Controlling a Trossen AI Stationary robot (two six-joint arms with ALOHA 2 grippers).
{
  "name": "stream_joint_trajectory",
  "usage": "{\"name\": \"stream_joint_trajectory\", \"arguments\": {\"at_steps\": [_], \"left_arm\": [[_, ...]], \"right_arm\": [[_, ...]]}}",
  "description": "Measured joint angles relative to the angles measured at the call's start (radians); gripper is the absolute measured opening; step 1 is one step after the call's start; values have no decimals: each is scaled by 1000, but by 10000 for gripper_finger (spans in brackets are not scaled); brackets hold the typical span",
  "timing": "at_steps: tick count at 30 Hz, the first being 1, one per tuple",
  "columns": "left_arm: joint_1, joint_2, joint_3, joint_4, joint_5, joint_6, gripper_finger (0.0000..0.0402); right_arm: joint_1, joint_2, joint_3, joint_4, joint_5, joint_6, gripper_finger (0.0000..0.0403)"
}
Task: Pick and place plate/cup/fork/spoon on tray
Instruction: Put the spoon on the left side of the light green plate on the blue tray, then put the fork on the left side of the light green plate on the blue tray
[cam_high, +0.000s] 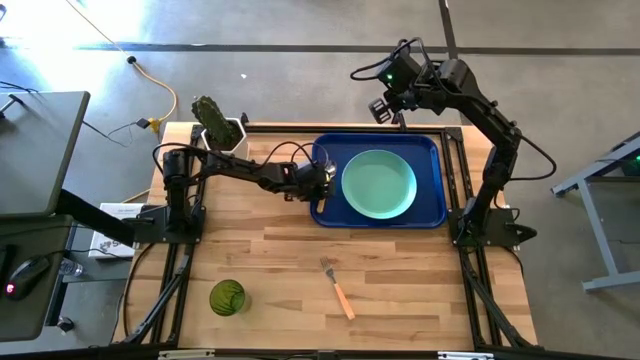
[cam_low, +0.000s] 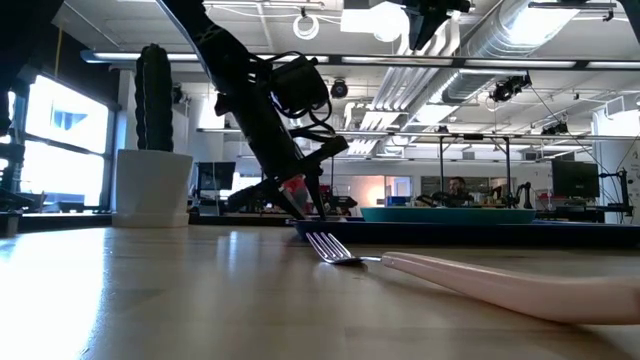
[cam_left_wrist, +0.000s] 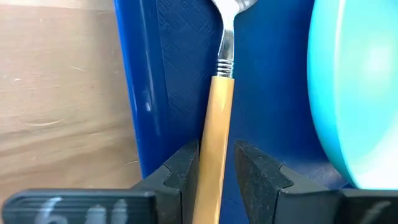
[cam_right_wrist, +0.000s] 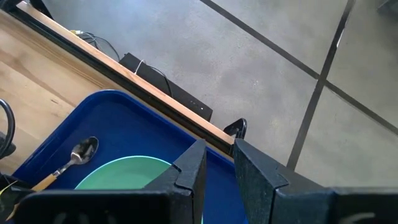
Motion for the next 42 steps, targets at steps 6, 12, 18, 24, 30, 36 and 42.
{"name": "stream_joint_trajectory", "arguments": {"at_steps": [6, 12, 18, 24, 30, 36, 42], "left_arm": [[-1, 0, 0, 0, 21, 0, 94], [-7, 0, 0, 1, 44, 0, 94], [-12, 0, 0, 27, 78, 0, 94], [-16, 0, 0, 63, 102, 34, 94], [-16, -8, 0, 60, 157, 73, 94], [-21, -62, -1, 88, 201, 144, 94], [-41, -197, -2, 59, 193, 279, 94]], "right_arm": [[0, 0, 0, 0, 0, -18, 75], [0, 0, 0, 0, 0, -19, 75], [0, 0, 0, 0, 0, -26, 75], [0, 0, 0, 0, 0, -26, 75], [0, 0, 0, 0, -6, -45, 75], [0, 0, 0, 0, -92, -67, 75], [8, 0, 0, 0, -226, -65, 75]]}}
